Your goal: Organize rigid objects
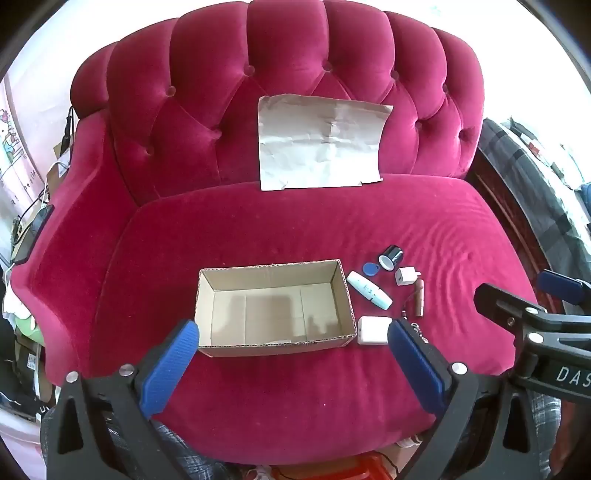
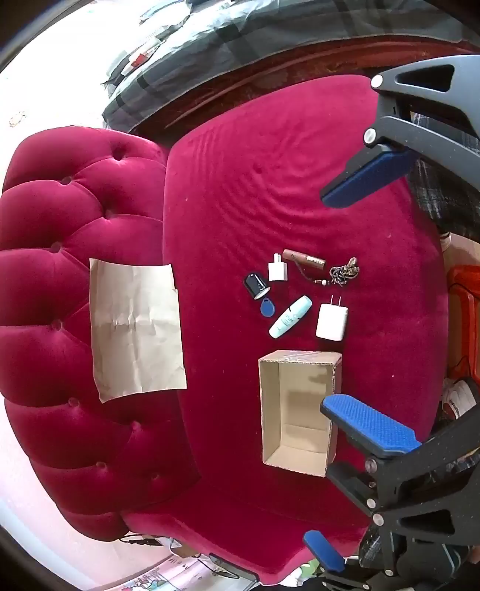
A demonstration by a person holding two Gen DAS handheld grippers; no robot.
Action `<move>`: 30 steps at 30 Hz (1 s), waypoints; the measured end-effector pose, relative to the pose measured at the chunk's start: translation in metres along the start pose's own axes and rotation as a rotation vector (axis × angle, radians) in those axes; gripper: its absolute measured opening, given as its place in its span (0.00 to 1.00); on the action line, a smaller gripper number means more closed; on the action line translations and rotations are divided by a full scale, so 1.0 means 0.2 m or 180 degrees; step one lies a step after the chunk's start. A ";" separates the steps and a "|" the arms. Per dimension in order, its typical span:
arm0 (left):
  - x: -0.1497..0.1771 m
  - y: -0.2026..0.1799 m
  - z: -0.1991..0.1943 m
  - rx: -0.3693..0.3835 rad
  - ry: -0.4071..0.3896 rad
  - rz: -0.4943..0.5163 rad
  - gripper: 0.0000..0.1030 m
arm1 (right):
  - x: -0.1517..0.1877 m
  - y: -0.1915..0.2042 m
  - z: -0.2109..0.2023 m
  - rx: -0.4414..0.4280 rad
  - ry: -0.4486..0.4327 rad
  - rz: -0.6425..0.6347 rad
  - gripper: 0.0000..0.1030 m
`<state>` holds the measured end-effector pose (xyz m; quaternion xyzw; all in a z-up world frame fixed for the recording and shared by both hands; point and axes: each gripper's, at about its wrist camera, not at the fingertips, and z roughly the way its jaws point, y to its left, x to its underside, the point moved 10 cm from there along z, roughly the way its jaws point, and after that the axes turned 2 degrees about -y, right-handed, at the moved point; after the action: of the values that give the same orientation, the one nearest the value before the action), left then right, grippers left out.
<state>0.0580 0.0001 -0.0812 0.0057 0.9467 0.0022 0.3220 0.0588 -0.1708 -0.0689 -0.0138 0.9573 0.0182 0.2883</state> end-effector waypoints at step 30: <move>-0.01 0.00 0.00 -0.0022 -0.0015 0.0033 1.00 | -0.02 0.00 -0.01 0.0029 0.0010 0.0002 1.00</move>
<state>0.0585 0.0004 -0.0799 0.0095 0.9459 0.0072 0.3243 0.0603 -0.1701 -0.0652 -0.0122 0.9578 0.0139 0.2868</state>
